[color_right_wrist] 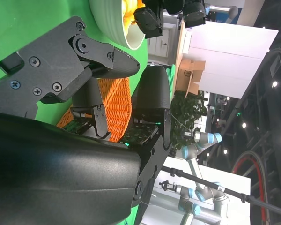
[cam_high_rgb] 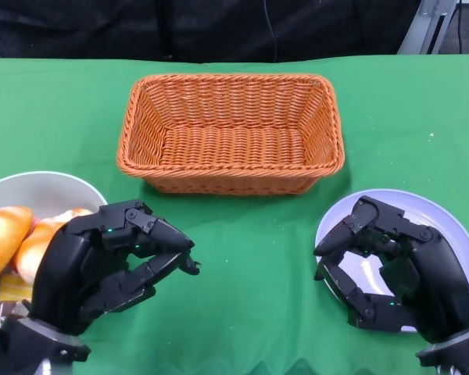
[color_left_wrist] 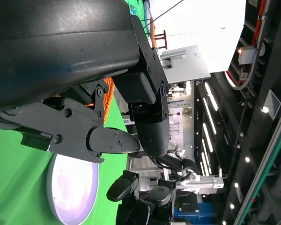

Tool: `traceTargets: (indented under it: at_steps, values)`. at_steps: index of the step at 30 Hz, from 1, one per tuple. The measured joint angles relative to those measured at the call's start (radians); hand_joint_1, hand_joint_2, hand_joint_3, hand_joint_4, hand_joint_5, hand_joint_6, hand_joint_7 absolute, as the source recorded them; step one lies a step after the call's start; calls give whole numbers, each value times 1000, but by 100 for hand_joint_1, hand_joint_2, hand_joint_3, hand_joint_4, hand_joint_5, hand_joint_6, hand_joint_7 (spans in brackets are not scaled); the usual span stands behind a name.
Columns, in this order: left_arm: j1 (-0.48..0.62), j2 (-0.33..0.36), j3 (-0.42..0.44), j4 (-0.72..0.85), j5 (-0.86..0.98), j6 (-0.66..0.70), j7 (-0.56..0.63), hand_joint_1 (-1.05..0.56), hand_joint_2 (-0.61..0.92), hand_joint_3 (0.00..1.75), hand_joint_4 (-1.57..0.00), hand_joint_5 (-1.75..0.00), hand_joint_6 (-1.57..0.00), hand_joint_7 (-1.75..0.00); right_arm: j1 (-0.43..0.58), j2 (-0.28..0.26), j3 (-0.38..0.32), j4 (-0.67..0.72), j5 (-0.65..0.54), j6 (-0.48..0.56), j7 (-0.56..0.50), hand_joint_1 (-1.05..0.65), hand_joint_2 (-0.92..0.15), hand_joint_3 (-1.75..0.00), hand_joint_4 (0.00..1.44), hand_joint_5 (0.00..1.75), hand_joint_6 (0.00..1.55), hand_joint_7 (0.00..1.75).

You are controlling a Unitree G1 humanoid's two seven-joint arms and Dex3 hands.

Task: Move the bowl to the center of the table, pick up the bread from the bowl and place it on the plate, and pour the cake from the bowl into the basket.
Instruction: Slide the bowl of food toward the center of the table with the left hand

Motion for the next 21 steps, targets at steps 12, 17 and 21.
traceTargets:
  at_steps: [12, 17, 21]
  values:
    - [-53, 163, 81, -136, -23, 24, -14, -41, 92, 7, -94, -15, -90, 0, 0, 1, 7, 6, -1, -4, -6, -18, -47, -99, 72, 148, 69, 123]
    - [-60, 209, 124, -176, -60, 56, -19, -47, 92, 4, -91, -6, -84, 0, -1, 2, 8, 18, -1, -6, -6, -19, -47, -99, 71, 148, 68, 123]
    - [-60, 214, 151, -205, -91, 85, -16, -49, 92, 2, -90, -3, -83, 0, -2, 2, 8, 20, 2, -6, -4, -20, -48, -98, 71, 149, 68, 124]
